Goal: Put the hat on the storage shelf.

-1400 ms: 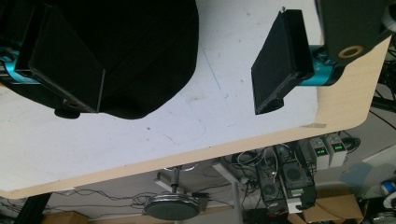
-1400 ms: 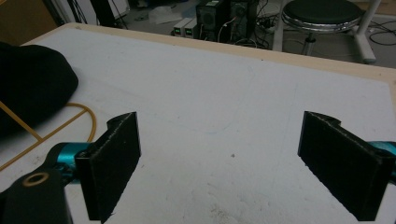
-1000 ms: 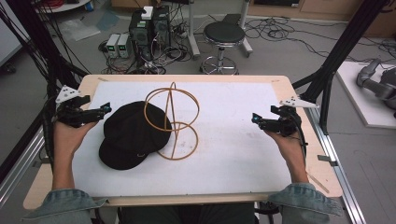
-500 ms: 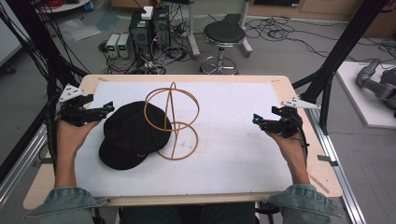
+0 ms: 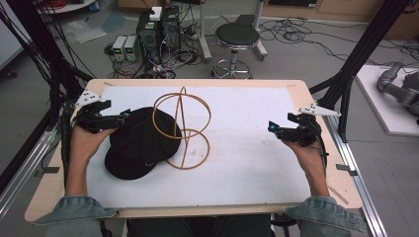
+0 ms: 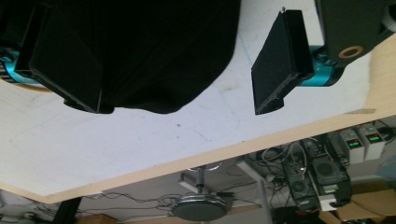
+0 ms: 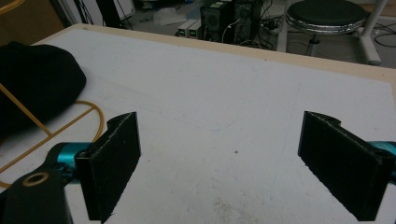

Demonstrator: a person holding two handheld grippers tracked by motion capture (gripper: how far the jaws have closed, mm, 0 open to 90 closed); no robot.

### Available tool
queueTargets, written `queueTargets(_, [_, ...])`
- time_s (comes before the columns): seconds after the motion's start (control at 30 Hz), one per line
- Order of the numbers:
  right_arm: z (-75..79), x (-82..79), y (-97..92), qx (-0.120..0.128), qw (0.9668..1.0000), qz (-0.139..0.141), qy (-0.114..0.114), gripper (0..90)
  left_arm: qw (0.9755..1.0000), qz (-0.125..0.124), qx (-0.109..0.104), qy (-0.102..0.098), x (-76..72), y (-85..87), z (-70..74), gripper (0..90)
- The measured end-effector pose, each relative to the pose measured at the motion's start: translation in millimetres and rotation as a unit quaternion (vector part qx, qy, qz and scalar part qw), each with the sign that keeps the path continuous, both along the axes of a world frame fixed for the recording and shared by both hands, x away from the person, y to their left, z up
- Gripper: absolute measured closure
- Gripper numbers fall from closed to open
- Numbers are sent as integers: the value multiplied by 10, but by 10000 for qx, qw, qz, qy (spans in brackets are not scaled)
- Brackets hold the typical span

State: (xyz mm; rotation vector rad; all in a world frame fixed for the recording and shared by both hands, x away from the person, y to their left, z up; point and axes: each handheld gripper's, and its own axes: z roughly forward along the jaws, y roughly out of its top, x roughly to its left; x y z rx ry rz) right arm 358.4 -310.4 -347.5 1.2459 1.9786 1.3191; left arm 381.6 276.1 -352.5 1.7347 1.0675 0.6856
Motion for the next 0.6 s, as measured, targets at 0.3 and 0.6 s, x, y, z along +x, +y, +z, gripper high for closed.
queueTargets(0.3, [-4, -2, -8, -7, 10000, -16, 14, 129, 9988, -392, 217, 177, 85, -294, -113, 176])
queueTargets(0.6, [2, -25, -20, -15, 10000, -10, -3, 129, 9967, -739, 192, 280, 129, -495, -170, 175])
